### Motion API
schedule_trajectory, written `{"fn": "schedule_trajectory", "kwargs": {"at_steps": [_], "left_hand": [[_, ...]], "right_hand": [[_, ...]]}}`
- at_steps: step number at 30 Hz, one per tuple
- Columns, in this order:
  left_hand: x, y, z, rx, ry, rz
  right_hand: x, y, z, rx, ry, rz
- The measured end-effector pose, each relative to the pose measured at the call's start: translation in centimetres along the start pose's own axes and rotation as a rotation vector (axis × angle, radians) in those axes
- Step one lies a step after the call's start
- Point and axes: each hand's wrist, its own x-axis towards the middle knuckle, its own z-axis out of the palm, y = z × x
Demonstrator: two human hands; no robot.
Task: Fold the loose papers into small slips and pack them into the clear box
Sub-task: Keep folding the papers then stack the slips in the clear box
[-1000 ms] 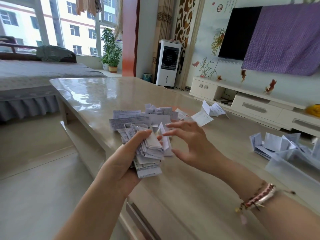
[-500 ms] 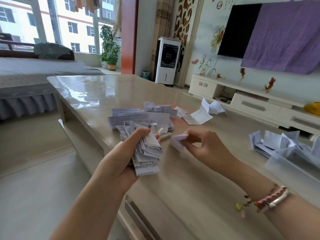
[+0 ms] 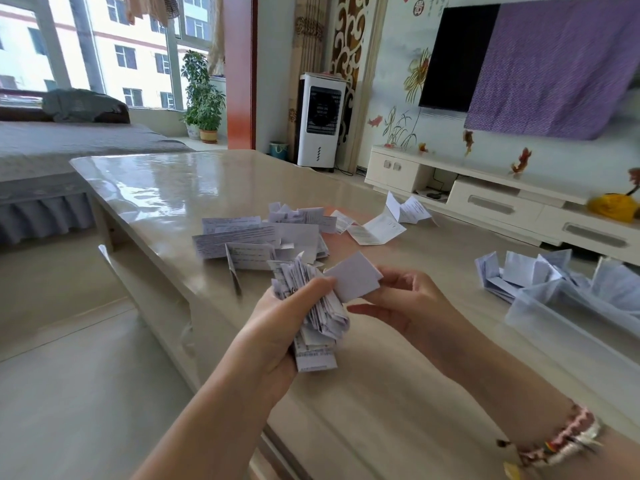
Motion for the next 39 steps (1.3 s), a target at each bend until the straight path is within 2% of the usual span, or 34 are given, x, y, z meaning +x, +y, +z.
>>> {"fn": "schedule_trajectory", "kwargs": {"at_steps": [3, 5, 8, 10, 12, 17, 21, 25, 30, 32, 34, 36, 39], "left_hand": [[0.0, -0.3, 0.2, 0.010, 0.004, 0.034], [0.2, -0.4, 0.3, 0.012, 0.003, 0.053], [0.1, -0.4, 0.4, 0.026, 0.003, 0.064], [-0.1, -0.3, 0.5, 0.027, -0.022, 0.033], [-0.3, -0.1, 0.4, 0.022, -0.049, -0.013], [-0.7, 0.4, -0.1, 0.018, -0.162, -0.159], [-0.5, 0.5, 0.0, 0.037, -0.264, -0.215], [-0.7, 0.5, -0.4, 0.007, -0.244, -0.193], [-1.7, 1.1, -1.3, -0.026, -0.231, -0.245], [-1.8, 2.0, -2.0, -0.012, -0.207, -0.247], [-1.5, 3.1, -2.9, 0.056, -0.180, -0.211], [-0.8, 4.3, -3.7, 0.081, -0.097, -0.140], [0.1, 5.2, -4.9, 0.072, 0.062, -0.057]], "right_hand": [[0.2, -0.2, -0.4, -0.005, -0.092, 0.029], [-0.1, -0.6, -0.4, -0.117, -0.138, 0.007], [-0.9, -0.9, 0.3, -0.284, -0.040, -0.092], [-0.8, -0.9, 0.5, -0.229, 0.066, -0.110], [-0.4, -0.8, 0.0, -0.176, 0.080, -0.096], [-0.5, -1.2, -0.7, -0.210, -0.098, -0.110], [-0.5, -1.1, 0.1, -0.501, -0.097, -0.189], [-0.4, -1.5, 0.4, -0.698, -0.055, -0.301], [0.2, -2.2, 0.8, -0.717, -0.092, -0.226], [1.2, -2.9, 1.0, -0.545, -0.118, -0.178], [2.9, -2.6, 1.1, -0.463, -0.029, -0.206], [4.8, -1.5, 1.5, -0.779, 0.076, -0.339], [6.8, 0.8, 2.2, -1.259, -0.057, -0.473]]}}
